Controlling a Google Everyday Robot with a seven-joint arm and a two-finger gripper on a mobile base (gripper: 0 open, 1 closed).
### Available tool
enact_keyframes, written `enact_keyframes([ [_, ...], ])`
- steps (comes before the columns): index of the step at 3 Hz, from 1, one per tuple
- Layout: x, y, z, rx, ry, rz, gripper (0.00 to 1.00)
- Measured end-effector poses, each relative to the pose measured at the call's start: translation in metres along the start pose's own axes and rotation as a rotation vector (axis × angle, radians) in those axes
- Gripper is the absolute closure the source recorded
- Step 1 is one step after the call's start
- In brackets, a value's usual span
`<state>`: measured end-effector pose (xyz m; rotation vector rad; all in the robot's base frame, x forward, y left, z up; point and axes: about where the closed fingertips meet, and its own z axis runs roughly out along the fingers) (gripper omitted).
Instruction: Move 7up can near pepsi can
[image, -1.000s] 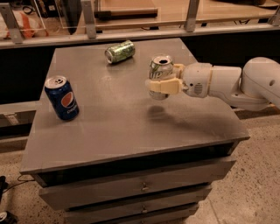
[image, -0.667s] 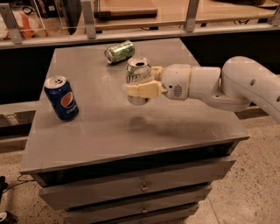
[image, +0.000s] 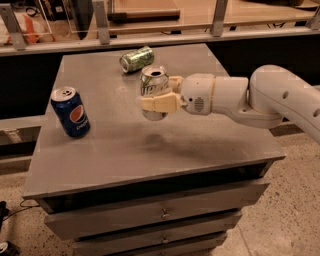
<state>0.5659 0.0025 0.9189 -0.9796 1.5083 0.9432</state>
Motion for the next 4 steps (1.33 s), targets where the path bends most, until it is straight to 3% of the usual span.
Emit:
enact_keyframes([
  [2,-0.005,0.011,0.059,-0.071,-0.051,-0.016,1.00],
  [4,0.002,0.028,0.108,-0.154,-0.030,-0.064,1.00],
])
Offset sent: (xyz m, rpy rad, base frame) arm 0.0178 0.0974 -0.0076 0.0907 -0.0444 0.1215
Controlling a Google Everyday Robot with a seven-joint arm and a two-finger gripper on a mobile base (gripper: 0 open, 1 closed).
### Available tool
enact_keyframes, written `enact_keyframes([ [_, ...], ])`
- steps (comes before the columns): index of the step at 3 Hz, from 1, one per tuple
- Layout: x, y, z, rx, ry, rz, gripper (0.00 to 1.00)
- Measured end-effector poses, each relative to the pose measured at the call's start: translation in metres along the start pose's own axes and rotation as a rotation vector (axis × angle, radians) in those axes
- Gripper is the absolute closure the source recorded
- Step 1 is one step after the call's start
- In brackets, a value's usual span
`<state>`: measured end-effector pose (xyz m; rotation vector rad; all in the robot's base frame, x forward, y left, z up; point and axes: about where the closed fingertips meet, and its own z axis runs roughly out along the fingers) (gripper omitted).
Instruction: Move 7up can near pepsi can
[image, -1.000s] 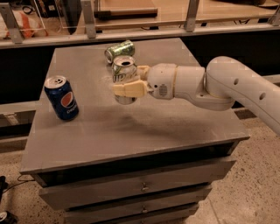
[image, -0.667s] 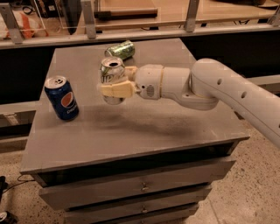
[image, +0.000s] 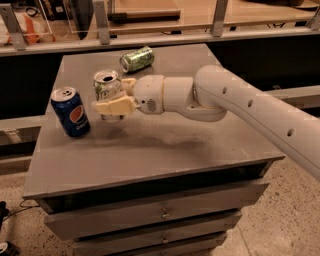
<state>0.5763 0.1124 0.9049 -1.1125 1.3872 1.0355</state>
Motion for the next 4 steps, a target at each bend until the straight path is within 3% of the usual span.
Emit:
enact_keyframes([
  [2,0.013,0.028,0.025,-0.069,0.038,-0.005,1.00],
  [3,0.024,0.039,0.034,-0.078,0.035,0.011,1.00],
  [4,0.030,0.042,0.039,-0.074,0.024,0.016,0.84],
])
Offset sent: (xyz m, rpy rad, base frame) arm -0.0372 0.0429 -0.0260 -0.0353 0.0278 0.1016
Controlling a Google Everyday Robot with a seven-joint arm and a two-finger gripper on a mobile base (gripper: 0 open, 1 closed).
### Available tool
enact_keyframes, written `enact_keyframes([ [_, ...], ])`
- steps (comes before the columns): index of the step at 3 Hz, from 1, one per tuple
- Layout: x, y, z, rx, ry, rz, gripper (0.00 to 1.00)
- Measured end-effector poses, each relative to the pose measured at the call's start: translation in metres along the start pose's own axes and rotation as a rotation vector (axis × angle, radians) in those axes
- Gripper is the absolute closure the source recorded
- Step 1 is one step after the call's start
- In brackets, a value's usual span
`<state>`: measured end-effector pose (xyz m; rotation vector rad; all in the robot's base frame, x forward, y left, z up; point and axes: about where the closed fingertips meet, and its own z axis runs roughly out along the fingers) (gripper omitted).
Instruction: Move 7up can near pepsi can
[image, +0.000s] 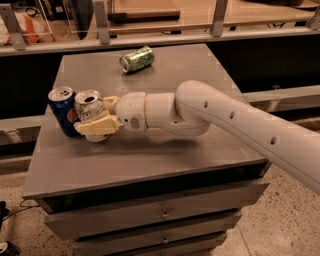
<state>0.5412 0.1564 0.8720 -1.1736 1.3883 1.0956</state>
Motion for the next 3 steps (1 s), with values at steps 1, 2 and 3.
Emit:
enact_keyframes([
  [1,0.0002,0.0007,0.0012,0.013,0.000,-0.035,0.60],
  [2,-0.0010,0.0002,-0.0001,0.027,-0.002,-0.066,0.36],
  [3,-0.0020,0.0003,-0.0024,0.040,-0.001,-0.089,0.13],
])
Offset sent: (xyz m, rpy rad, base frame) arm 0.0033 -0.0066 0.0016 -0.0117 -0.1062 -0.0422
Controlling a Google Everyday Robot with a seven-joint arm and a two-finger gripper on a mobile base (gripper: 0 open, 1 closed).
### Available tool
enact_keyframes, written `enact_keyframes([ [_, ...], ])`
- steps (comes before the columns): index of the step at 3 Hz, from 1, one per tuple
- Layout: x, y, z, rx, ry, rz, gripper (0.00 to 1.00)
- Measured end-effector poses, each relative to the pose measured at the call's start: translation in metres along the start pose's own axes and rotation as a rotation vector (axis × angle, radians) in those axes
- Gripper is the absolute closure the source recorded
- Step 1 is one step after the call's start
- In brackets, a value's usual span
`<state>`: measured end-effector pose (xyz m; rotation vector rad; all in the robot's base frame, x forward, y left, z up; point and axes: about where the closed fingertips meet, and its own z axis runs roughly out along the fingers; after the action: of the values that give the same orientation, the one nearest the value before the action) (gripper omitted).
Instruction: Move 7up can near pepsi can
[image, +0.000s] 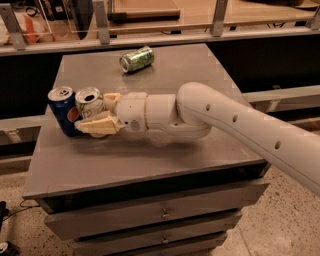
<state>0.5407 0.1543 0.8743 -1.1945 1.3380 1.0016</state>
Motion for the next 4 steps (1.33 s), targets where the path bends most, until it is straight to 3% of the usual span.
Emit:
enact_keyframes([
  [1,-0.001,-0.001,-0.004,0.004,0.001,-0.008,0.00],
  [3,0.003,-0.022,-0.036,-0.028,-0.044,0.028,0.00],
  [4,0.003,-0.029,-0.058,-0.097,-0.065,0.025,0.00],
])
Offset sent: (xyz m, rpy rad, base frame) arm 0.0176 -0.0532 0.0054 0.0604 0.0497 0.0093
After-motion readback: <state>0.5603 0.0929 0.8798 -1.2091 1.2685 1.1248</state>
